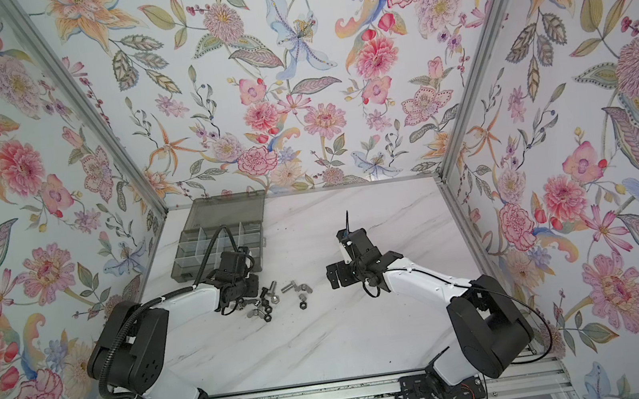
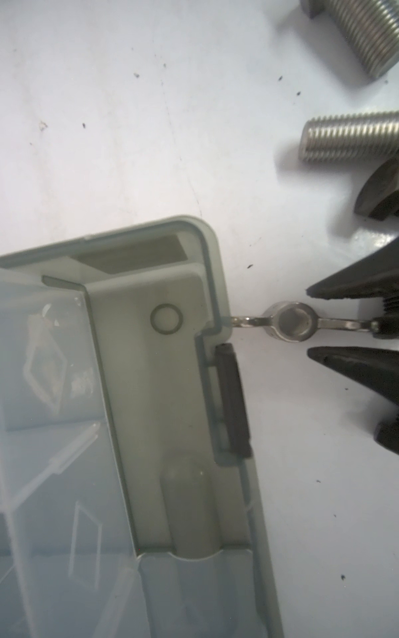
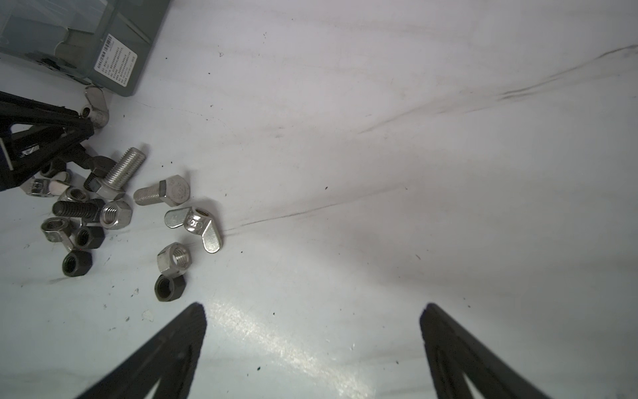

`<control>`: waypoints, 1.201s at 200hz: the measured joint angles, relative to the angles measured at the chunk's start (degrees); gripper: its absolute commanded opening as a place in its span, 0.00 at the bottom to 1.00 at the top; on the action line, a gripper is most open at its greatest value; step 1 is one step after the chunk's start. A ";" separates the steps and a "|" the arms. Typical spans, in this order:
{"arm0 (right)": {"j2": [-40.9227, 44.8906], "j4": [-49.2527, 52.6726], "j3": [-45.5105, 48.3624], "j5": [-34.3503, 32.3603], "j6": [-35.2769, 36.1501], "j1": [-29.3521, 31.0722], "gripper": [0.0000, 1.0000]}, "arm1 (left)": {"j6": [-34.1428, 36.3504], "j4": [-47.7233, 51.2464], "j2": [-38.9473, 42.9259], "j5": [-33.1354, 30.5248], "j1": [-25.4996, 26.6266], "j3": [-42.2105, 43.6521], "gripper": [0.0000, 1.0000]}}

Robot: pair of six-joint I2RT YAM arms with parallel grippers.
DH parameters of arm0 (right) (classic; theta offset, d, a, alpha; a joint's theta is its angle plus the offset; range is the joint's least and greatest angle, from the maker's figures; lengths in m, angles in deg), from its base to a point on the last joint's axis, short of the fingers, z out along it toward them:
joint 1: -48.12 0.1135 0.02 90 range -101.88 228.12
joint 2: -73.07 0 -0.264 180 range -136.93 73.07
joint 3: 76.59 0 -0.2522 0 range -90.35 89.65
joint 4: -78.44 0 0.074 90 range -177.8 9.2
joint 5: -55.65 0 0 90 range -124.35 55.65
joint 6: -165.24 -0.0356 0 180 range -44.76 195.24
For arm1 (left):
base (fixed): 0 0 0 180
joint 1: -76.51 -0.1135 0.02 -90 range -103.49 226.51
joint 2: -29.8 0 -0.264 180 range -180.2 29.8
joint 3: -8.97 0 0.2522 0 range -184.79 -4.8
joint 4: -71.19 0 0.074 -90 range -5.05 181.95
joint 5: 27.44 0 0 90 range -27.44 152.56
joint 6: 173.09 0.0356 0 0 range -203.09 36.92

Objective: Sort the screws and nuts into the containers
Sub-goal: 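Lift the silver wing nut with the left gripper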

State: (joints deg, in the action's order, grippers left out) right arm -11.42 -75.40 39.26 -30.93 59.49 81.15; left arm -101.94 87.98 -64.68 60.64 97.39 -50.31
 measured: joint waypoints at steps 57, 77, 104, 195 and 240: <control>0.00 0.00 0.00 0.00 0.00 0.00 0.99 | 0.00 -0.04 -0.07 0.02 0.00 -1.33 0.27; 0.00 0.00 0.00 0.00 0.00 0.00 0.99 | 0.00 -0.07 -0.50 0.02 0.00 -1.90 0.27; 0.00 0.00 0.00 0.00 0.00 0.00 0.99 | 0.00 -0.07 -1.51 0.04 0.00 -2.19 0.27; 0.00 0.00 0.02 -0.09 0.00 0.00 0.99 | 0.00 -0.61 -4.90 0.11 0.00 -3.78 0.27; 0.00 0.02 0.37 -0.70 0.02 0.00 0.99 | 0.00 -1.18 -5.44 0.24 0.00 -4.11 0.18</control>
State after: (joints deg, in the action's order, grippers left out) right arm -11.42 -75.37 39.63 -31.63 59.51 81.15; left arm -101.94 86.80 -70.12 60.89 97.39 -54.42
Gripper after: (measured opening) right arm 0.992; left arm 0.216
